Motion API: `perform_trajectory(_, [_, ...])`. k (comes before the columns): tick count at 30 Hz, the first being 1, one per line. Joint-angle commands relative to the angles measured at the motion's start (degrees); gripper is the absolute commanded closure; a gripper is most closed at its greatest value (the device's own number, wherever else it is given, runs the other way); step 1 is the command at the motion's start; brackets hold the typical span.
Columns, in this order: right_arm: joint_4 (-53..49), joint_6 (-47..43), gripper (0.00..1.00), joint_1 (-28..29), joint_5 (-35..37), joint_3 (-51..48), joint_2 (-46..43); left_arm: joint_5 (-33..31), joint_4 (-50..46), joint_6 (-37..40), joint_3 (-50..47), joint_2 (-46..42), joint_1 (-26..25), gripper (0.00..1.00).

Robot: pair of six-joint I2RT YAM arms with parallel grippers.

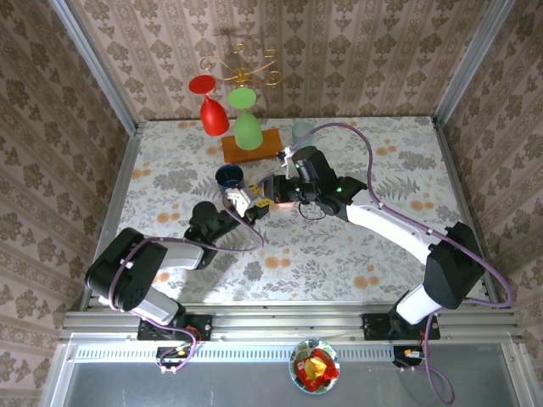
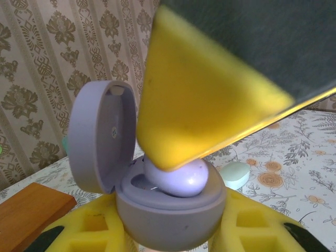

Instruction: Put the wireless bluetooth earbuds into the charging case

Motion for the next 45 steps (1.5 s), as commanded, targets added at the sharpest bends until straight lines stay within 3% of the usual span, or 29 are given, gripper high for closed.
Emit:
perform_trajectory(1, [-0.77, 0.19, 0.81, 0.31, 0.10, 1.59, 1.75, 1.17, 2.19, -0.41, 2.53, 0.12, -0.36, 0.74])
perform_trajectory(11, [-0.47, -1.81, 0.55, 0.25, 3.23, 0.11, -2.44, 0.56, 2.19, -0.19, 1.85, 0.34, -0.02, 0.74])
perform_trajectory(16, [2.14, -4.33, 0.43, 0.22, 1.35, -3.77, -6.75, 2.40, 2.17, 0.06, 1.78, 0.27, 0.59, 0.74])
perform_trajectory(21, [4.47, -5.70, 0.41, 0.10, 3.78, -8.05, -12.37, 8.72, 2.16, -0.13, 1.39, 0.09, 2.12, 0.73])
perform_trajectory(30, [7.57, -5.63, 0.39, -0.72, 9.88, -9.60, -16.29, 11.33, 2.12, 0.87, 1.03, -0.14, 3.06, 0.74])
perform_trajectory(45, [-1.56, -7.94, 0.39, -1.58, 7.33, 2.40, -5.27, 14.72, 2.13, 2.59, -0.06, -1.20, 2.54, 0.74])
